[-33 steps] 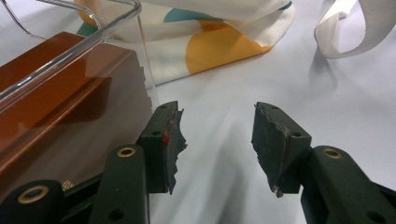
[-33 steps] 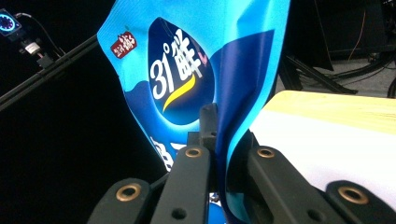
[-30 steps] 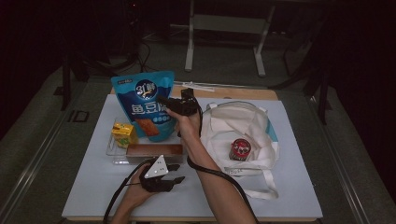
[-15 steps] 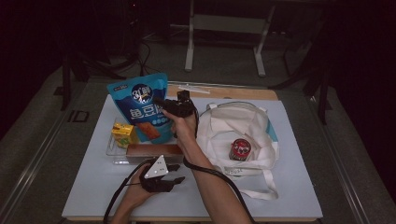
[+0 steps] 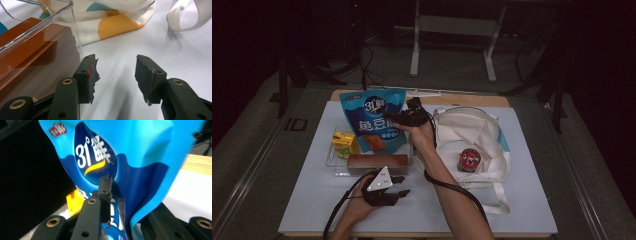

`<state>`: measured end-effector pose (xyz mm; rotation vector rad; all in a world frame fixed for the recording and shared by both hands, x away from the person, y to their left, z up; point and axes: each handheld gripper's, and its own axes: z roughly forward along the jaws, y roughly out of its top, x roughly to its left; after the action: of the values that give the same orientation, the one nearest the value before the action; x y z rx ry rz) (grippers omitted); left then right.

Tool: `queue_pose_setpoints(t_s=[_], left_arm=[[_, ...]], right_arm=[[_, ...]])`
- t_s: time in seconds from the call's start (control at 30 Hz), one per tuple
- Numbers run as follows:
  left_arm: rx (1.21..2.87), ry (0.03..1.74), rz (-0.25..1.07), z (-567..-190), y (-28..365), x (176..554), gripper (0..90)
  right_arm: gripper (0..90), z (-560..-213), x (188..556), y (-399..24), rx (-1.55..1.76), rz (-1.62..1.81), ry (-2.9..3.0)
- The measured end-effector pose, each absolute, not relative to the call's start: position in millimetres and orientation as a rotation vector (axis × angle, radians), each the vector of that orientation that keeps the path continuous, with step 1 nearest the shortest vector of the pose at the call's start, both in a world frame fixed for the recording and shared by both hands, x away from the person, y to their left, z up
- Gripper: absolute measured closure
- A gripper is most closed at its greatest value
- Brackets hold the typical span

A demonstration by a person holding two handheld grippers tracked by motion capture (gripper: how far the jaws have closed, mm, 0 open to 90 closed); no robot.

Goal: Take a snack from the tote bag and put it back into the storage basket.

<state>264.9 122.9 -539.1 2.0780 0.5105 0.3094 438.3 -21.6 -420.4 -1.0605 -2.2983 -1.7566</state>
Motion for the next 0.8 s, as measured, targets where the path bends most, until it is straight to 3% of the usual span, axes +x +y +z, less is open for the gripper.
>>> queue_pose_setpoints(t_s=[0.57,0.73,0.8], left_arm=[[2.085,0.509,0.310,-539.1,122.5,265.0,51.5],[2.087,0.507,0.312,-539.2,122.3,264.9,51.6],[2.088,0.507,0.312,-539.2,122.3,264.9,51.6]], right_arm=[[61.5,-430.7,430.0,-44.8,-0.916,-1.429,-2.697],[62.7,-437.4,425.9,-46.5,-0.900,-1.402,-2.734],[67.5,-439.7,423.3,-46.2,-0.904,-1.409,-2.733]])
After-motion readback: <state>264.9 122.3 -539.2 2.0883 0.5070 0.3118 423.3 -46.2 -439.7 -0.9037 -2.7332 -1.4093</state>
